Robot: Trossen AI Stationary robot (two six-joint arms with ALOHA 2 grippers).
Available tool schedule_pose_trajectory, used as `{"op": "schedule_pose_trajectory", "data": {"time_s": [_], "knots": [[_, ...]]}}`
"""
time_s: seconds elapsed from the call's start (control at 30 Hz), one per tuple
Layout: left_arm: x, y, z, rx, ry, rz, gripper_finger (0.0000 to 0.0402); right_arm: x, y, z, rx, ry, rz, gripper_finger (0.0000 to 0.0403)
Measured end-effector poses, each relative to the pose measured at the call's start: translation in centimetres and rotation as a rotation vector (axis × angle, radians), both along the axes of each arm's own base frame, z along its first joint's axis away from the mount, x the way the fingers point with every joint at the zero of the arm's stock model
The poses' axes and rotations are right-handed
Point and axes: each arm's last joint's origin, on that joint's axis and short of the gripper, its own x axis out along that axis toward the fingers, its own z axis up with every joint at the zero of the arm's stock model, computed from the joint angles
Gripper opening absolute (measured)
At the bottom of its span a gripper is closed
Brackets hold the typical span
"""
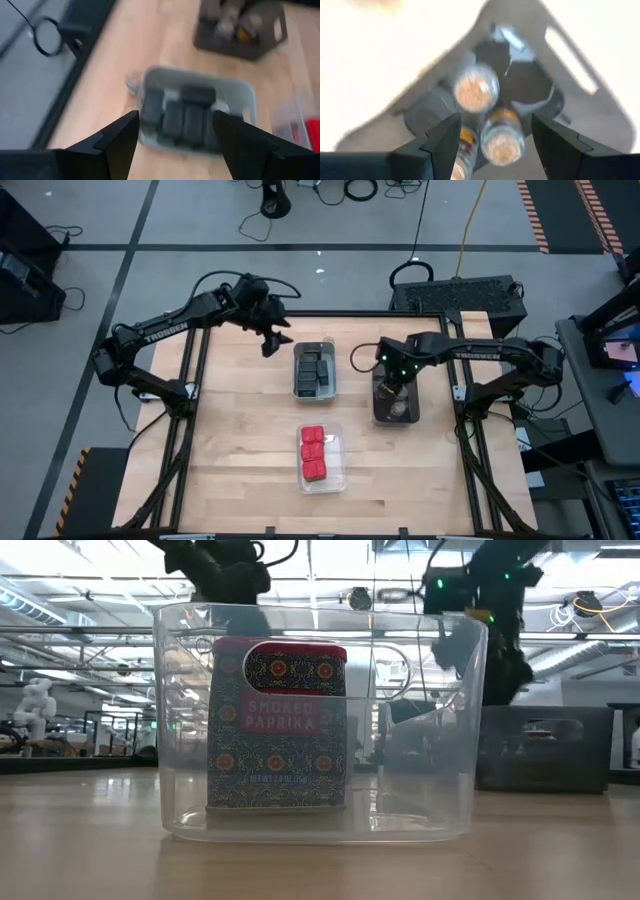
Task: Sort spices by type
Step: Put the brown spice bottle into the black bin
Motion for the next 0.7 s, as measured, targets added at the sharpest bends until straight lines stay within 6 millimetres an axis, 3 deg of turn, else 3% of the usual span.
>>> {"op": "schedule_pose_trajectory", "data": {"time_s": [0.23,0.53,0.7], "knots": [[2.0,0.6,0.8,0.064,-0.157,0.036,0.026,0.5,-0.6,3.7,-0.207,-0.114,0.025,0.0224],[7.5,4.2,-4.7,-0.037,-0.014,0.058,0.026,0.1,-0.7,5.1,-0.327,-0.184,0.01,0.0224],[11.4,6.9,-4.5,-0.001,-0.011,0.208,0.026,0.2,-0.3,5.3,-0.442,-0.157,0.03,0.0224]]}}
